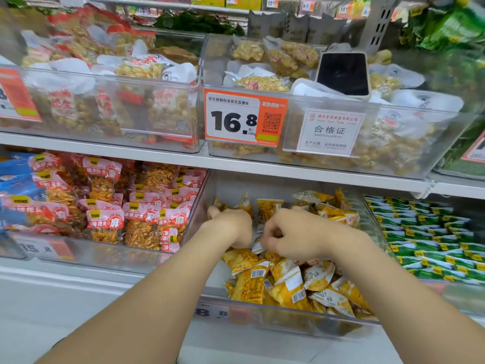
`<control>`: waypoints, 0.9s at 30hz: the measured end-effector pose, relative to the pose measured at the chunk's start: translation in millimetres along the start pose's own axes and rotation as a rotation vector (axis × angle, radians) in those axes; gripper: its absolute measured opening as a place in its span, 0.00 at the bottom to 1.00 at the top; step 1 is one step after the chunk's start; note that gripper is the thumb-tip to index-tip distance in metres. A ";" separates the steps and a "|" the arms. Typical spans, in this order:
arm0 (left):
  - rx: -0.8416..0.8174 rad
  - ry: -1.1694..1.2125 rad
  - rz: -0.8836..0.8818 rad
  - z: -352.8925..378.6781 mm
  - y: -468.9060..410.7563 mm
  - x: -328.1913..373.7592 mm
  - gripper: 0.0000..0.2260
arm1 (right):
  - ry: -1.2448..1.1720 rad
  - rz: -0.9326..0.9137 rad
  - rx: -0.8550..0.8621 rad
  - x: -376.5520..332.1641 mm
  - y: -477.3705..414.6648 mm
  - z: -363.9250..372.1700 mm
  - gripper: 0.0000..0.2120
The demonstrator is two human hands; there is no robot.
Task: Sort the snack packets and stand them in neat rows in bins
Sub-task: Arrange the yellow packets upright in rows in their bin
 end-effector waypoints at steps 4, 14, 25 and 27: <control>-0.030 0.097 0.106 8.5 -6.7 12.4 0.24 | 0.013 0.033 0.249 3.9 -7.6 -9.7 0.09; -0.053 0.251 0.291 20.6 18.4 18.1 0.22 | -0.011 0.006 0.176 -17.3 -66.6 4.4 0.21; 0.368 0.055 0.004 -31.7 1.5 -14.2 0.18 | 0.207 0.148 -0.098 -3.0 -70.1 11.0 0.04; 0.268 0.006 -0.002 -18.5 -21.9 -12.9 0.21 | 0.204 0.159 -0.109 0.6 -69.5 12.8 0.04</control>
Point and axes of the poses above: each hand's wrist, its own y-axis away from the middle knuckle, its own z-axis out of the palm, x = y × z, the point moved 9 cm from there along -y, towards the middle knuckle, and after that the axes turned 9 degrees about z, right-handed, at the moved point
